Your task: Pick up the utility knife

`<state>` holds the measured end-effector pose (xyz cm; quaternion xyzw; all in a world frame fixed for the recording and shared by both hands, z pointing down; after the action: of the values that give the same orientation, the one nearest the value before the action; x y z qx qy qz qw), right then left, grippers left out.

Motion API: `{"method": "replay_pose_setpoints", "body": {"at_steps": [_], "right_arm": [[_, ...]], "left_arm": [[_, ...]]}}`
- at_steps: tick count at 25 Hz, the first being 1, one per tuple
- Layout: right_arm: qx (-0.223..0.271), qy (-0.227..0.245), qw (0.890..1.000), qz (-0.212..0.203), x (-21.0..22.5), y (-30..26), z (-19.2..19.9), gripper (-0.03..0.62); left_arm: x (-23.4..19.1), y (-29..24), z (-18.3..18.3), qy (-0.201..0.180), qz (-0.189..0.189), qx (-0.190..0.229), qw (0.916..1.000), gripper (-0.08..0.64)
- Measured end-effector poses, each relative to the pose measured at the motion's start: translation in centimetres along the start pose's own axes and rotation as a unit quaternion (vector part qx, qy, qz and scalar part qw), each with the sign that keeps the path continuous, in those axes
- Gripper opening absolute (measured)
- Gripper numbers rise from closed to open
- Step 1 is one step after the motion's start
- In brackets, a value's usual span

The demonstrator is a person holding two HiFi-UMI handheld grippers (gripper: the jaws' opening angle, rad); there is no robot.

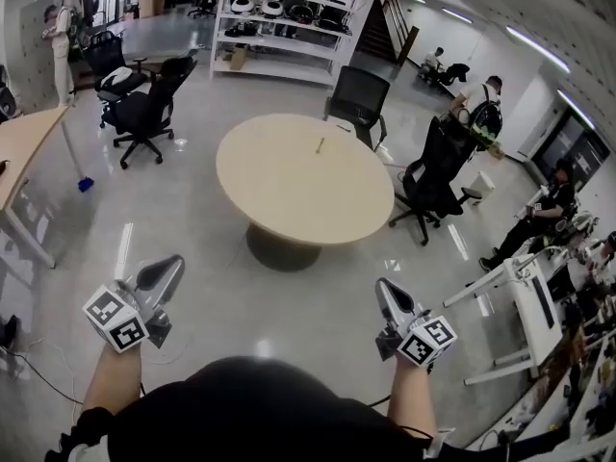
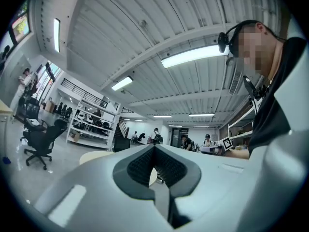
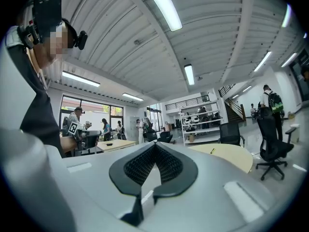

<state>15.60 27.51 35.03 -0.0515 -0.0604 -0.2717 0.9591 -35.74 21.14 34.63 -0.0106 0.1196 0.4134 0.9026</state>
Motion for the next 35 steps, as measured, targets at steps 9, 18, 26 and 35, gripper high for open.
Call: {"method": "replay_pose_setpoints", "body": {"at_steps": [9,18,26,35], "right_arm": [[0.008,0.005,0.999,-0.04,13.3,0.9,-2.6,0.015],[0.007,-0.021,0.999,-0.039,20.5,1.6,-0.4,0.015],[-0.004,-0.016,1.0,-0.022,20.4,-2.2,-1.5,0.015],[0.012,0.018,0.998,0.053,16.9,-11.7,-4.2,0.015]], "left_arm": [[5.9,-10.6,0.5,-0.004,-0.025,0.014,0.9996,-0.012],[7.9,-17.2,1.7,-0.016,-0.025,-0.016,0.9994,-0.012],[2.9,-19.4,1.1,-0.004,-0.004,-0.017,0.9998,-0.012],[-11.3,-23.1,-2.3,-0.015,0.076,-0.001,0.997,-0.012]]}}
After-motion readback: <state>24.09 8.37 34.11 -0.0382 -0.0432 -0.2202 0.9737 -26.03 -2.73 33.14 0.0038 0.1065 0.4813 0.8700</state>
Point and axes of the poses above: the fingertips, and each gripper's own axes: y backward along the fingers, x to its right, z out of its underside, the point moved 10 cm from there along y, backward along the fingers, and after that the axes turned 2 degrees about -x, right-handed, at the moved point
